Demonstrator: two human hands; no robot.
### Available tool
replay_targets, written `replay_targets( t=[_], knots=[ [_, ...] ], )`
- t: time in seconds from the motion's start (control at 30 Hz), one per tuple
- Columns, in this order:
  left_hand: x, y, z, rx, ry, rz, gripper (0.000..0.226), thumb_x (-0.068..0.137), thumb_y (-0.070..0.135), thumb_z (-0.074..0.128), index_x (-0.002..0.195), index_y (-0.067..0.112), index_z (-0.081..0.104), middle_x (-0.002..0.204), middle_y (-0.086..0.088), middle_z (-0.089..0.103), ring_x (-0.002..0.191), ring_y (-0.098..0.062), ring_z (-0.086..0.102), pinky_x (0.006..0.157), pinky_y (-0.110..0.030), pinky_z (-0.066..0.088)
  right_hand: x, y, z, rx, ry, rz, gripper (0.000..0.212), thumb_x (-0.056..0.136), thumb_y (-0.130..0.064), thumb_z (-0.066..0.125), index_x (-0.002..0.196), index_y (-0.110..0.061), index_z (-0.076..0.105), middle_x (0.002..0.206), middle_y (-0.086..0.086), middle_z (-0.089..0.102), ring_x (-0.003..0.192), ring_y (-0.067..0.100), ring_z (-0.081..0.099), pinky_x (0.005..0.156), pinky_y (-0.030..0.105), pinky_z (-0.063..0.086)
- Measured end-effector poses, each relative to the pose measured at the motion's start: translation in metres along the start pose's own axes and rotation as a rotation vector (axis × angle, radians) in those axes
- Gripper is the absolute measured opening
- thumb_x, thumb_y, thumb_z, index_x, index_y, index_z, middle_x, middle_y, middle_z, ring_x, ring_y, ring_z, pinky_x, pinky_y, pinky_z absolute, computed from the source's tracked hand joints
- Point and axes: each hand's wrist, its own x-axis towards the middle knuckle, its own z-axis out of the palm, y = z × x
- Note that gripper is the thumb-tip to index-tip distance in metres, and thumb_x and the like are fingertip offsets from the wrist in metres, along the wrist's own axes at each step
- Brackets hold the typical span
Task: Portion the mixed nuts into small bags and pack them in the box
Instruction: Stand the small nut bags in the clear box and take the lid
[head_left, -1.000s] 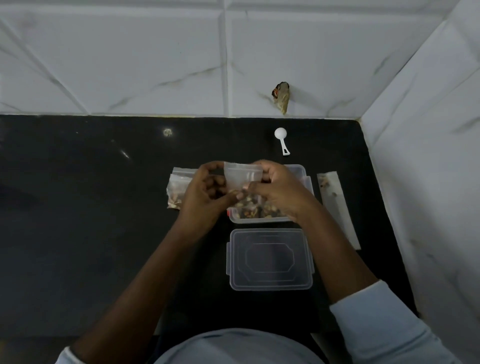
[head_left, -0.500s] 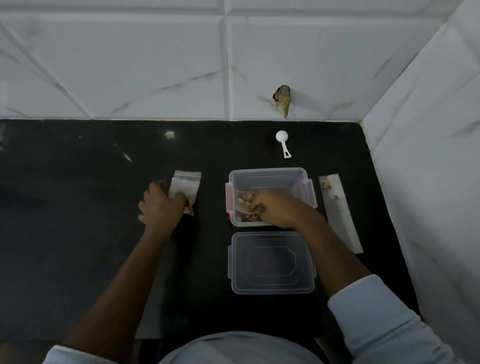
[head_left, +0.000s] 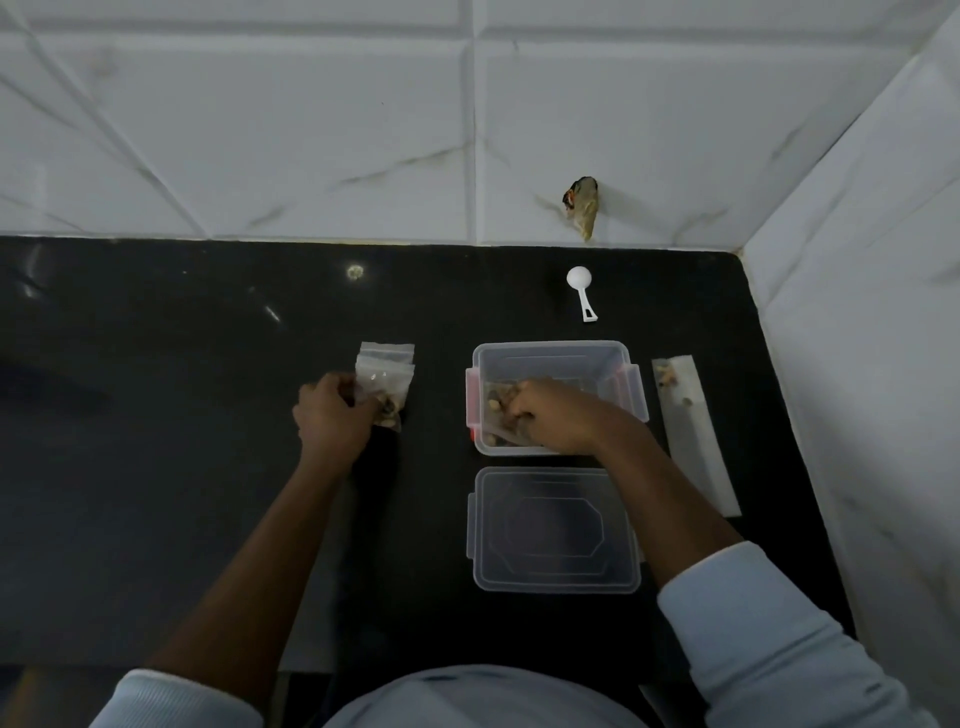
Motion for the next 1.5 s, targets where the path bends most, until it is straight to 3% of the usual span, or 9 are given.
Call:
replay_targets(
  t=[0.07,0.23,0.37,0.47,0.63,0.8,0.97,1.1,1.5],
  knots=[
    [-0.004,0.002,-0.001,0.050,0.038,0.026,0.036,0.086,0.035,0.081,0.114,0.023,0.063,0.127,-0.005,0.051,0.119,-0.026,0.051,0.102,-0.049,0.050,-0.003,0.003,0.000,0.057,0.068,0.009,0.025,0.101,-0.019,0.061,0.124,-0.017,0.071,0.123,0.001,0.069,0.106,0.016,0.064,0.094,0.031,0.047],
    [-0.026,0.029,-0.015,-0.115,-0.088,0.139,0.015,0.091,0.019,0.075,0.096,0.023,0.062,0.103,0.003,0.067,0.091,-0.013,0.069,0.070,-0.028,0.056,-0.015,0.007,-0.008,0.545,0.376,0.049,0.039,0.097,-0.013,0.067,0.136,-0.021,0.063,0.128,-0.005,0.068,0.109,0.005,0.064,0.100,0.034,0.055],
    [-0.041,0.072,-0.024,-0.252,-0.223,0.443,0.020,0.087,0.008,0.078,0.099,0.014,0.064,0.101,-0.003,0.072,0.092,-0.014,0.073,0.074,-0.032,0.061,-0.022,-0.004,-0.023,0.809,0.316,-0.101,0.068,0.087,-0.011,0.079,0.148,-0.024,0.052,0.132,-0.002,0.065,0.114,0.010,0.067,0.095,0.032,0.059],
    [-0.055,0.102,-0.018,-0.375,-0.391,0.586,0.029,0.084,0.001,0.078,0.108,0.003,0.062,0.101,-0.010,0.072,0.090,-0.018,0.074,0.072,-0.026,0.060,-0.023,-0.012,-0.027,0.870,0.274,-0.176,0.061,0.084,-0.013,0.083,0.140,-0.026,0.060,0.124,0.001,0.068,0.108,0.014,0.070,0.089,0.033,0.061],
    [-0.050,0.102,0.001,-0.447,-0.509,0.523,0.039,0.086,0.006,0.078,0.122,0.008,0.062,0.111,-0.007,0.073,0.103,-0.017,0.073,0.087,-0.031,0.061,-0.034,0.004,-0.041,0.515,0.335,-0.095,0.013,0.091,-0.019,0.075,0.103,-0.023,0.071,0.091,-0.002,0.073,0.079,0.004,0.068,0.068,0.022,0.053],
    [-0.029,0.068,0.013,-0.449,-0.158,0.336,0.013,0.098,0.017,0.067,0.111,0.020,0.070,0.102,0.004,0.073,0.087,-0.004,0.069,0.078,-0.030,0.058,-0.032,0.031,-0.031,0.121,0.301,0.113,0.009,0.095,-0.014,0.068,0.092,-0.021,0.071,0.093,0.001,0.070,0.087,0.014,0.066,0.070,0.024,0.047],
    [0.001,0.040,0.018,-0.153,0.163,0.172,0.030,0.096,0.024,0.066,0.125,0.024,0.062,0.127,0.002,0.059,0.118,-0.018,0.058,0.100,-0.046,0.054,-0.014,0.037,-0.019,-0.065,0.208,0.193,0.019,0.097,-0.011,0.062,0.111,-0.014,0.074,0.106,0.004,0.071,0.100,0.021,0.066,0.090,0.034,0.053],
    [0.010,0.038,0.018,0.088,0.099,-0.043,0.054,0.093,0.040,0.065,0.140,0.020,0.049,0.146,-0.011,0.045,0.136,-0.036,0.040,0.111,-0.055,0.034,-0.022,0.038,-0.018,-0.066,0.006,0.226,0.015,0.099,-0.013,0.058,0.104,-0.011,0.073,0.102,0.006,0.071,0.091,0.018,0.065,0.070,0.023,0.045],
    [0.024,0.030,0.017,0.001,-0.042,-0.198,0.067,0.074,0.035,0.079,0.132,0.023,0.047,0.132,-0.008,0.056,0.118,-0.033,0.058,0.104,-0.058,0.046,0.012,0.028,0.006,-0.241,0.249,0.256,0.025,0.100,-0.019,0.062,0.124,-0.014,0.064,0.122,0.006,0.067,0.110,0.020,0.064,0.094,0.033,0.049]
  ],
)
